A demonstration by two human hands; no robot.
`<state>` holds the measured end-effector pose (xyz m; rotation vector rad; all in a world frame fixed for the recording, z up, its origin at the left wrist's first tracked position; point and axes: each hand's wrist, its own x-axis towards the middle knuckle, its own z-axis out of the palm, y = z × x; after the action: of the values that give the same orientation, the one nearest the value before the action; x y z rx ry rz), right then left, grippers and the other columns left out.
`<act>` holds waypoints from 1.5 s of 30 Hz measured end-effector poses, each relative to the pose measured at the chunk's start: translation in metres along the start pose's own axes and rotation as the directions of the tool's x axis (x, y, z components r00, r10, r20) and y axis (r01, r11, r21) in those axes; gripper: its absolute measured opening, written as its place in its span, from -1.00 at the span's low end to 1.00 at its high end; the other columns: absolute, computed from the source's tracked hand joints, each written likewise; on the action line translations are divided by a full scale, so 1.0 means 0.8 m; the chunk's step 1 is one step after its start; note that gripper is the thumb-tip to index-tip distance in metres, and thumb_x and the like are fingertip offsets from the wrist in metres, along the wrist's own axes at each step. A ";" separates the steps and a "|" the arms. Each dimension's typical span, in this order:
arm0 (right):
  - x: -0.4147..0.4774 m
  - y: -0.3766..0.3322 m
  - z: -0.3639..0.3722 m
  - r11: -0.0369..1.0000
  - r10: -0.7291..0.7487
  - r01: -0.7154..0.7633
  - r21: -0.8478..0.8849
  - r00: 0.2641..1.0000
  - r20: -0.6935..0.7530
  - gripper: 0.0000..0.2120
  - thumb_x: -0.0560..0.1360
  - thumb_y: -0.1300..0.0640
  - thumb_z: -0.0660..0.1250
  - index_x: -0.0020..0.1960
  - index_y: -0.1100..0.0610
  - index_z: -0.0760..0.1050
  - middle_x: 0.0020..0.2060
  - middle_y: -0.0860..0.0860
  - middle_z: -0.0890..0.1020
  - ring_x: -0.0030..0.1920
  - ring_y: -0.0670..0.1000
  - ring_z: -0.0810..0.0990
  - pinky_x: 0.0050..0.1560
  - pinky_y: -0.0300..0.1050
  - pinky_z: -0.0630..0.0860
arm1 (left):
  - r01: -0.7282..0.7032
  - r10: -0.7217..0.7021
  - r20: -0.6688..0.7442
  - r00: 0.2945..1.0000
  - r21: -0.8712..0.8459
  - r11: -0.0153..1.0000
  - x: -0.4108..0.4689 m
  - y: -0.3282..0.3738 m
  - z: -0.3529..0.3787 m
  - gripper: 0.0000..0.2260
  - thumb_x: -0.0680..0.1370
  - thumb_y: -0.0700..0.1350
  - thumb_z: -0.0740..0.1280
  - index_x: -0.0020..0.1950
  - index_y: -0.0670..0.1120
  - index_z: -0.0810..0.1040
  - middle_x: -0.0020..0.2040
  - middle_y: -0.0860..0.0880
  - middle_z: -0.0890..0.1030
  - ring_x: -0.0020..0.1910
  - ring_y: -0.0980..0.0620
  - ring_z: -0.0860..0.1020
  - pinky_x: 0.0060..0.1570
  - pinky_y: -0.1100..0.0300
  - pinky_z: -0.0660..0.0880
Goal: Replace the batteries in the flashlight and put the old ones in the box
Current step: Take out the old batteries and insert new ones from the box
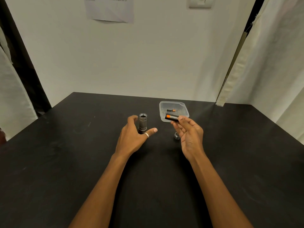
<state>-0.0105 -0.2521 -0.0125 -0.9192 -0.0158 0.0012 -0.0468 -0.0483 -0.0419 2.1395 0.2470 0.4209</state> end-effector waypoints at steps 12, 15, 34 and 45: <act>0.003 0.005 -0.007 0.974 -0.053 0.054 -0.221 0.999 0.009 -0.86 0.58 0.13 0.45 0.08 0.17 0.70 -0.10 0.11 0.75 -0.16 -0.01 0.68 -0.17 -0.14 0.62 | -0.615 0.686 -0.300 0.663 0.305 0.727 -0.033 0.048 0.032 -0.80 0.66 0.00 0.28 0.13 -0.12 0.53 0.10 -0.06 0.53 0.02 0.03 0.48 -0.04 0.13 0.47; 0.003 0.007 -0.009 0.952 -0.076 0.084 -0.296 0.996 0.037 -0.82 0.59 0.11 0.44 0.09 0.21 0.69 -0.12 0.13 0.73 -0.18 0.00 0.64 -0.23 -0.15 0.55 | -0.493 0.478 -0.196 0.856 -0.034 0.869 -0.039 0.054 0.045 -0.83 0.70 -0.02 0.24 0.20 -0.05 0.55 0.12 0.07 0.53 0.00 0.17 0.55 -0.04 0.36 0.48; -0.004 0.023 -0.002 0.588 -0.248 0.447 -0.674 0.893 0.376 -0.68 0.48 0.28 0.50 0.14 0.02 0.53 0.01 -0.17 0.68 0.02 -0.22 0.68 -0.11 -0.33 0.61 | 0.345 -0.072 0.361 0.930 -0.788 0.511 -0.022 0.054 0.035 -0.79 0.70 -0.19 0.24 0.20 -0.14 0.66 -0.02 -0.08 0.75 -0.06 0.07 0.71 -0.08 0.25 0.62; -0.006 0.028 -0.001 0.482 -0.245 0.518 -0.707 0.854 0.458 -0.52 0.39 0.16 0.63 0.22 0.02 0.51 0.05 -0.21 0.65 0.11 -0.29 0.63 -0.13 -0.35 0.61 | 0.382 -0.114 0.376 0.920 -0.785 0.488 -0.018 0.049 0.035 -0.74 0.72 -0.12 0.21 0.12 -0.14 0.69 -0.08 -0.07 0.74 -0.10 0.08 0.70 -0.11 0.22 0.62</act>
<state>-0.0152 -0.2388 -0.0308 -1.8489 -0.5673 -0.3263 -0.0481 -0.0966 -0.0272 1.1109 0.1394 0.0165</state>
